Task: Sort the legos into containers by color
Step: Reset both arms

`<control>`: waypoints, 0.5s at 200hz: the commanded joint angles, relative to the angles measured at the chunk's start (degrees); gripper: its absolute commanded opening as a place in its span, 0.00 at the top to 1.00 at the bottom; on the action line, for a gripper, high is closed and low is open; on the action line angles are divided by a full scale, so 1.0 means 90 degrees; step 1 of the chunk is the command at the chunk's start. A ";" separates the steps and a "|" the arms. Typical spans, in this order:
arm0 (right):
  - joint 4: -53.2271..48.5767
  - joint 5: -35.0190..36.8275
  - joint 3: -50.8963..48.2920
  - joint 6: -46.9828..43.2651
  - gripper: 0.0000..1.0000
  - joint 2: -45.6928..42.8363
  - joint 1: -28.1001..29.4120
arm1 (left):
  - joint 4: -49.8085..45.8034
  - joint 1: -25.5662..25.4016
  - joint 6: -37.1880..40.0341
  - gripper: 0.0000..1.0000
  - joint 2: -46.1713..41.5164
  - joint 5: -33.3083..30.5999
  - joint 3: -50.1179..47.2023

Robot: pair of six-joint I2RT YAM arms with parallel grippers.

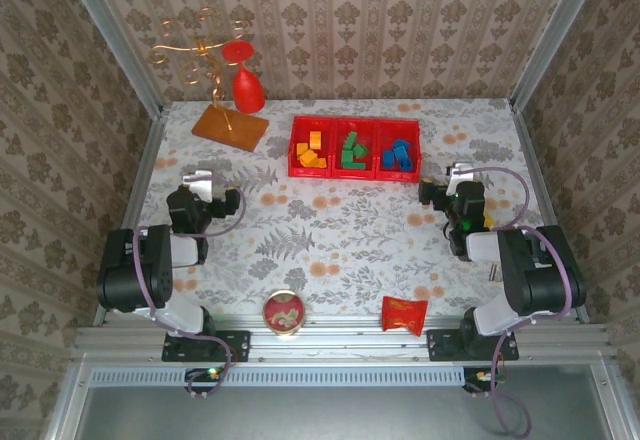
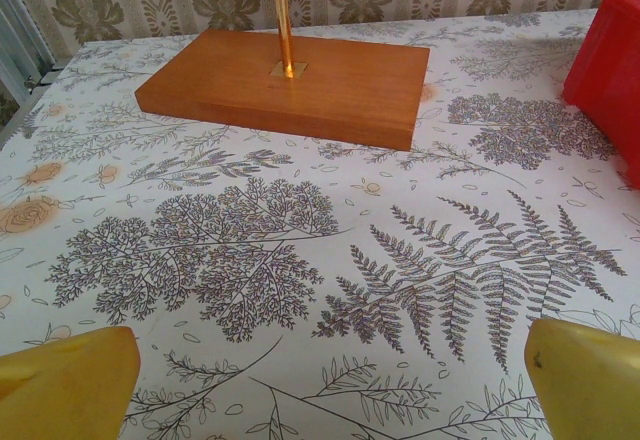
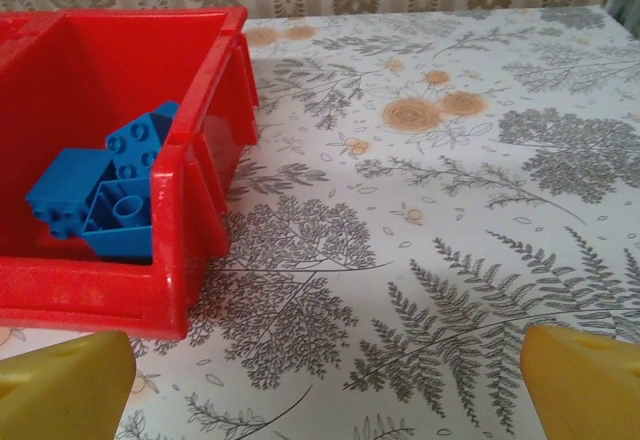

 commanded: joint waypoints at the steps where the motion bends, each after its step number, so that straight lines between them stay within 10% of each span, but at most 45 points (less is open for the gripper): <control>1: -0.0041 -0.0213 0.0071 -0.0117 0.00 0.0004 -0.0025 | -0.0024 -0.0004 0.0135 0.00 -0.0018 0.0111 0.0041; 100: -0.0041 -0.0212 0.0071 -0.0126 0.00 0.0004 -0.0025 | 0.0023 -0.0008 0.0144 0.00 -0.0018 0.0112 0.0011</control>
